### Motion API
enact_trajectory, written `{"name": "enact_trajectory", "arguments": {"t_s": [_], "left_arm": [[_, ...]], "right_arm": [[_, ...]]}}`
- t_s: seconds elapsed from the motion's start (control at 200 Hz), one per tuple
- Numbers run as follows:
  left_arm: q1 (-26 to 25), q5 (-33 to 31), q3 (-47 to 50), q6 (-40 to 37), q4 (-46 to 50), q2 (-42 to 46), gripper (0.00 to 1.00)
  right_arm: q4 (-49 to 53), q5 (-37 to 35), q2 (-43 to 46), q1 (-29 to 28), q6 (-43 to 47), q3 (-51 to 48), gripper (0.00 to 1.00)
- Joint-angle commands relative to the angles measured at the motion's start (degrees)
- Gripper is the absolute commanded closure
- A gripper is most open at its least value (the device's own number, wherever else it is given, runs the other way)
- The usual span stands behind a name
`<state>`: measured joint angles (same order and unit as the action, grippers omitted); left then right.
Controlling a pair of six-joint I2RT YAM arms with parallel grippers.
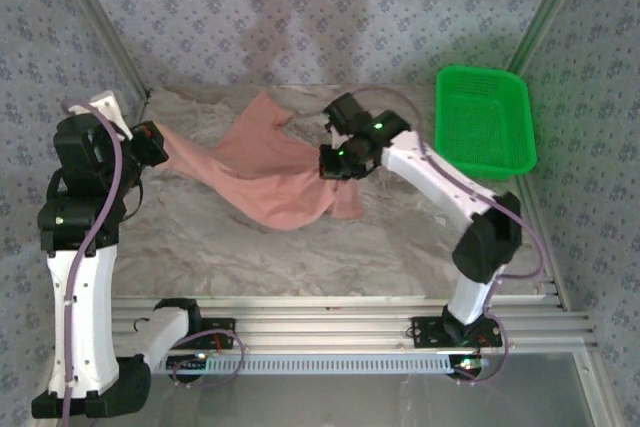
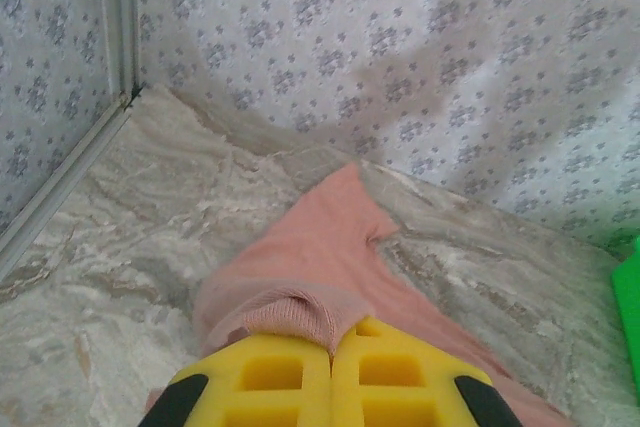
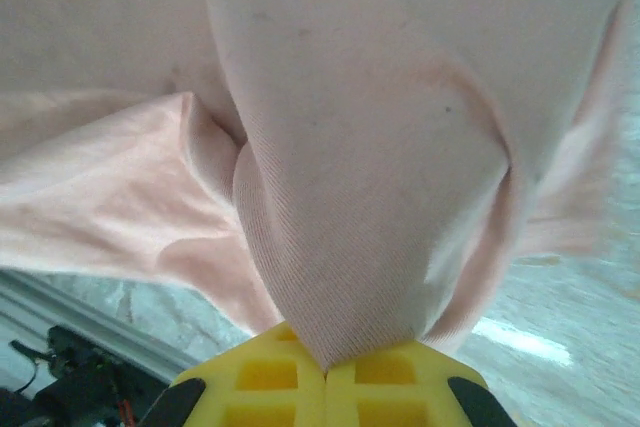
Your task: Fold and stack the t-shirts
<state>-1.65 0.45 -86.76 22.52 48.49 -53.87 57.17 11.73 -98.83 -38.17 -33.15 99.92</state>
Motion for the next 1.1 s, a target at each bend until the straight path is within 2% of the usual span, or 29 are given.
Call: {"name": "enact_trajectory", "arguments": {"t_s": [0.0, 0.245, 0.49, 0.62, 0.764, 0.839, 1.099], "left_arm": [[-0.9, 3.3, -3.5, 0.3, -0.5, 0.5, 1.0], [-3.6, 9.3, -4.9, 0.1, -3.5, 1.2, 1.0], [-5.4, 10.8, -0.8, 2.4, -2.0, 4.5, 1.0], [-6.1, 10.9, 6.1, 5.1, -2.7, 7.3, 1.0], [-6.1, 7.2, 13.1, 3.6, -2.3, 7.5, 1.0], [-6.1, 2.8, 16.7, 2.9, -2.0, 6.5, 1.0], [-5.5, -6.6, 23.3, 1.0, 0.6, 3.3, 1.0]], "right_arm": [[8.7, 0.5, 3.0, 2.9, 3.7, 1.6, 1.0], [14.9, 9.2, 8.4, 9.7, 10.1, 2.8, 1.0], [35.0, 6.2, 8.3, 10.5, 24.3, 7.2, 1.0], [36.1, 4.7, 8.2, 11.3, 25.0, 3.9, 1.0], [35.9, 0.8, -0.2, 9.6, 26.1, 3.5, 0.99], [35.4, -1.1, -6.8, 8.8, 26.8, 6.1, 0.98], [34.7, 1.9, -30.6, 5.8, 27.3, 27.5, 0.91]]}}
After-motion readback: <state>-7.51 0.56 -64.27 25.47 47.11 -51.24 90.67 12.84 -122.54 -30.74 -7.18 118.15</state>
